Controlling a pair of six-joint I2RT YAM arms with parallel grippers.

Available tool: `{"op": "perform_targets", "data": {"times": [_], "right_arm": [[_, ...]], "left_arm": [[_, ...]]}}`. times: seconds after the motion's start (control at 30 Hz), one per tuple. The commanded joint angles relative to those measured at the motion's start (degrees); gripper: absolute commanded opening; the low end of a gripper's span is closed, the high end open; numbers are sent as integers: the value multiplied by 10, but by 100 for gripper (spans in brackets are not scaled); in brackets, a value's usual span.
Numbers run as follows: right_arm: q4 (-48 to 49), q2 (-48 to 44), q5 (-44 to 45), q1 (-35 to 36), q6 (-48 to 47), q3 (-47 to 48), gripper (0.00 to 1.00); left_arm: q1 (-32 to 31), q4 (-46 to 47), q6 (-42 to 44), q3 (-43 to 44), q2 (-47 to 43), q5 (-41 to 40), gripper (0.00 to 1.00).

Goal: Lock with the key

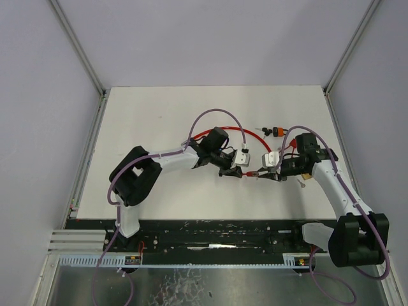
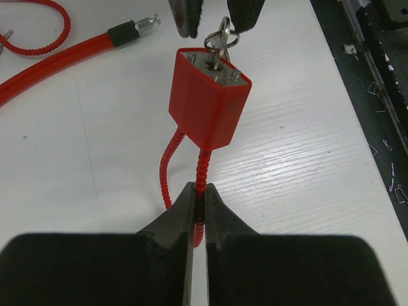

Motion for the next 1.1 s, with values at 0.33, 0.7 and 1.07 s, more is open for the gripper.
{"op": "perform_targets", "data": {"times": [0.33, 0.7, 1.07], "right_arm": [[-66, 16, 29, 34, -115, 19, 0], [-164, -42, 81, 37, -303, 17, 0], [-7, -119, 53, 7, 2, 14, 45]], "left_arm": [[-7, -16, 16, 36, 14, 29, 0], [27, -266, 129, 151, 82, 164, 0], [33, -230, 119, 127, 58, 150, 0]]}}
